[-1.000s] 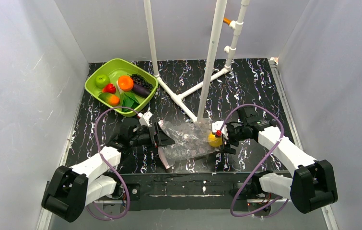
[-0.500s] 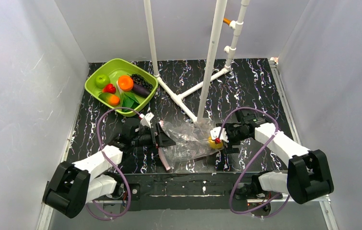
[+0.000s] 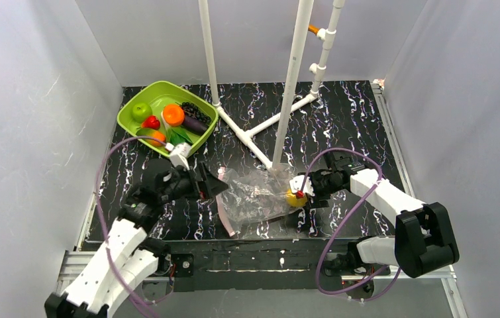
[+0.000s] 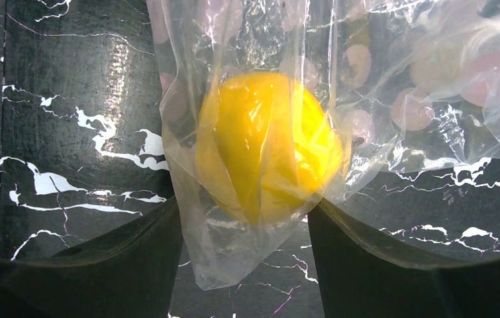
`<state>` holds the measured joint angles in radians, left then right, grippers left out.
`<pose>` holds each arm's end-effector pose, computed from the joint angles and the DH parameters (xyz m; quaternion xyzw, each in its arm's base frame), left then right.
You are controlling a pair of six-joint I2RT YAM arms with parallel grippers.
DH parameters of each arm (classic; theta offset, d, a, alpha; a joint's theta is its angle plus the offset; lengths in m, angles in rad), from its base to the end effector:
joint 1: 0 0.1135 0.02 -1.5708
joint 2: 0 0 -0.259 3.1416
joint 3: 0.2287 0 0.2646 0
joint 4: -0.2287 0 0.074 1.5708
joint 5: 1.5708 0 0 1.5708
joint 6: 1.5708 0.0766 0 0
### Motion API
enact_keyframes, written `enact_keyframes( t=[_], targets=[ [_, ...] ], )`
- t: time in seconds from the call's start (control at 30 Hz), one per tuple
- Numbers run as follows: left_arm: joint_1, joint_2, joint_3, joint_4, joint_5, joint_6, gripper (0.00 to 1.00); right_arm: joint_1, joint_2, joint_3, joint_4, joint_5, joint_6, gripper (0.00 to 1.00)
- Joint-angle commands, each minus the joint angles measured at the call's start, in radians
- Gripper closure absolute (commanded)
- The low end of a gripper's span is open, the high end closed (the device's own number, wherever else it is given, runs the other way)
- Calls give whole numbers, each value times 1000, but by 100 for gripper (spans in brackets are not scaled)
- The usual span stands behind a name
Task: Open the zip-top bag and remove the fake food
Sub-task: Pick up the fake fruit from the zipper food storage bag.
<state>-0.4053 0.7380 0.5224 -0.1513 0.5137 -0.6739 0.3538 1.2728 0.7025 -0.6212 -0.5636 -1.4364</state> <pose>0.1913 -0.1230 0.2407 0.0358 0.8093 -0.4610 0.3623 0.2153 0.1231 0.1436 -0.7688 0.5491 0.1408 0.2959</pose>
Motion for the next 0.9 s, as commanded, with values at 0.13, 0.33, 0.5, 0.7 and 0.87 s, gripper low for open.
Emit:
enact_keyframes(
  t=[0.13,0.33,0.5,0.7,0.87],
  targets=[
    [21,-86,189,-641,-401,138,13,4,2,-8,23,-23,13,29],
    [20,-4,129,-592,-386,40,63,4,-6,-9,23,-27,18,29],
    [19,100,6,-340,-174,-19,72,4,0,-5,16,-38,16,29],
    [-35,283,-66,72,22,-106,72,25,13,-7,15,-52,10,31],
    [-81,409,-74,308,66,-164,71,80,49,-4,15,-4,9,40]
  ],
)
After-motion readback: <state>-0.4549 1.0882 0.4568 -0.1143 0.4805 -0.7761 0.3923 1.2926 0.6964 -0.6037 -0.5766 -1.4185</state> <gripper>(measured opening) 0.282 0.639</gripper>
